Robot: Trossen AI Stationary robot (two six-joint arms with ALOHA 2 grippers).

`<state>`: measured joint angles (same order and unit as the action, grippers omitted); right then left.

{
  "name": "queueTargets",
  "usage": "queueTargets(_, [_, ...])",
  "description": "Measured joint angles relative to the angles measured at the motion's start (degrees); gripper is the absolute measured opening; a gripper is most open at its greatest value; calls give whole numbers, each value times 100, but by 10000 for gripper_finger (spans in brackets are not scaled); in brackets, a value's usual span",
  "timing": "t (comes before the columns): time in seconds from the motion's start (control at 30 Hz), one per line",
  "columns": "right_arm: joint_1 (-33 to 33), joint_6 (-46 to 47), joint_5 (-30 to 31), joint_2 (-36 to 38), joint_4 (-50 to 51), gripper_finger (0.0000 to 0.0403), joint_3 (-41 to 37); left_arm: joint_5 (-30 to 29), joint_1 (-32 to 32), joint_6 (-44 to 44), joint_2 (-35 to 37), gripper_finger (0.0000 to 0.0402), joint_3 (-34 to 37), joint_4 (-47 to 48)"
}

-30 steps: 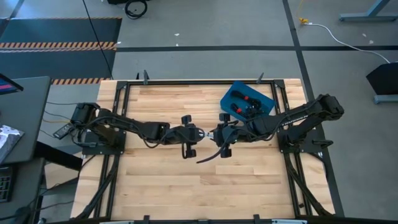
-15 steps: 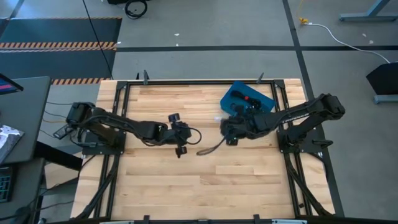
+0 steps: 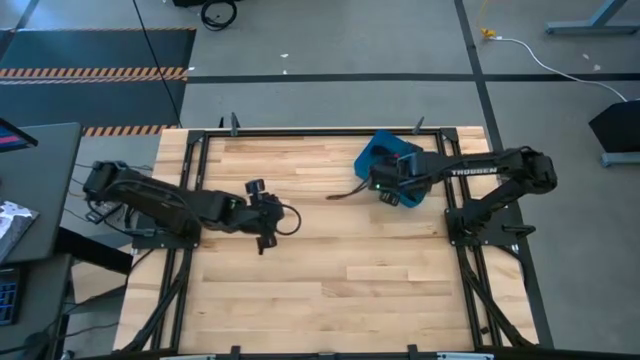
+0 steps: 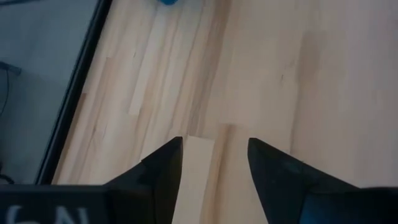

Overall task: Pick and place USB-C Cables
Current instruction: Put the white charger cable into the bin, then move the bin to the center of the table

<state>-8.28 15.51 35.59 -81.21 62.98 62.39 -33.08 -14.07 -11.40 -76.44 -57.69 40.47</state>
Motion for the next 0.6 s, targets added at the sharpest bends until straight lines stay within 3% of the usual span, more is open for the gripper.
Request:
queueTargets(0.13, [-384, 7, -254, 2, -55, 41, -182, -139, -254, -38, 275, 183, 4, 60])
queueTargets(0.47, [-776, 101, -297, 2, -215, 229, -735, -638, -685, -251, 605, 183, 4, 317])
queueTargets(0.6, [-720, 96, -288, 55, -188, 283, -745, -853, -807, -570, 683, 183, 7, 763])
